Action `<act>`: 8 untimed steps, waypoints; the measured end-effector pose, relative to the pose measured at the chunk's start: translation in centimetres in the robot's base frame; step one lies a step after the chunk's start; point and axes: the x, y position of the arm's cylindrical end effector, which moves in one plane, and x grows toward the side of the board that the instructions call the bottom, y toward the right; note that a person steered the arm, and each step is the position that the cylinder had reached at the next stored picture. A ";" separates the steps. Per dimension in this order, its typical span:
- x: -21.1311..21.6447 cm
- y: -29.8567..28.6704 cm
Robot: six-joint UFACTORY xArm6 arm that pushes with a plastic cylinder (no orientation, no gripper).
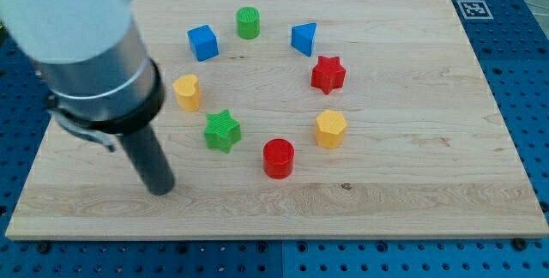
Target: Push the green star towards green circle vertically
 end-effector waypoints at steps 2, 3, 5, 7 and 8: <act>-2.2 4.7; -6.0 4.8; -13.9 4.8; -16.5 4.8; -15.3 4.8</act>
